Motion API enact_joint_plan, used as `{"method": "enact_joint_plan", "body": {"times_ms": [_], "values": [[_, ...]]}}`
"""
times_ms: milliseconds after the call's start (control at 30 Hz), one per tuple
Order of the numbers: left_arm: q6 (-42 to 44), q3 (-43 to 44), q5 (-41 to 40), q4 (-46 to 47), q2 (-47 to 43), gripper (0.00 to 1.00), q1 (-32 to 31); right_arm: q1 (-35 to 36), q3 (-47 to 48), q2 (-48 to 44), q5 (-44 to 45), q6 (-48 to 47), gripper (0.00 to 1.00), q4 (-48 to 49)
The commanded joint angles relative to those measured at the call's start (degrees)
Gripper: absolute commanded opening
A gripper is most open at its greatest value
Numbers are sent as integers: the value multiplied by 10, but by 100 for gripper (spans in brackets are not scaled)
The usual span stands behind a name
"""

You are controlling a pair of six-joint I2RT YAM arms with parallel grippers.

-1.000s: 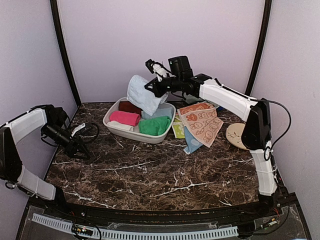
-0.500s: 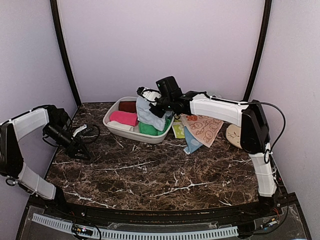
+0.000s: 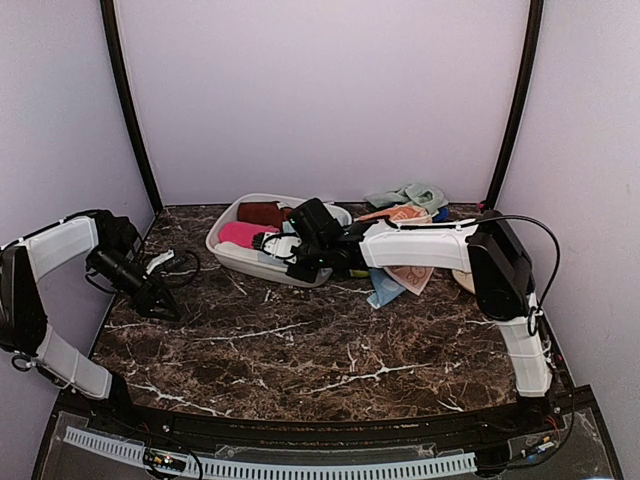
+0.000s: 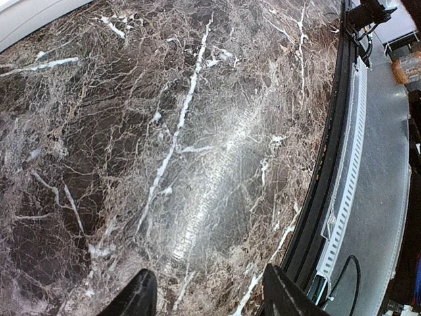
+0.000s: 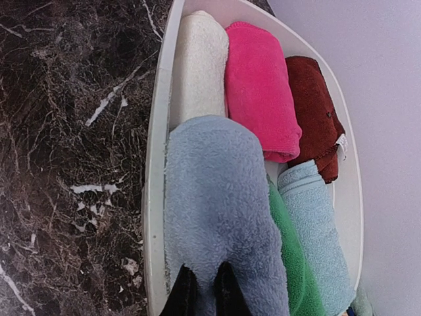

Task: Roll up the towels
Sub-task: Place the towel in the storage box.

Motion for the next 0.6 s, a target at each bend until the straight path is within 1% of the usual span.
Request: {"method": "enact_joint_plan", "body": {"times_ms": [0,133,267,467,567], "values": [[-6,-2,-2,-1,3,56,3,-3,27,26,-38,18,0,-31],[-5,-6,-3,2,0,56,3,-17,95,86,-68,42,0,-99],[-4,-11,-9,5,-2,56,4,-41,145,128,-126,80,0,-145],[-3,-8,-16,8,0,56,4,-70,161,160,-189,116,0,-178],[-6,-7,-16,11,4,56,4,-88,151,162,-218,135,0,-174]]}}
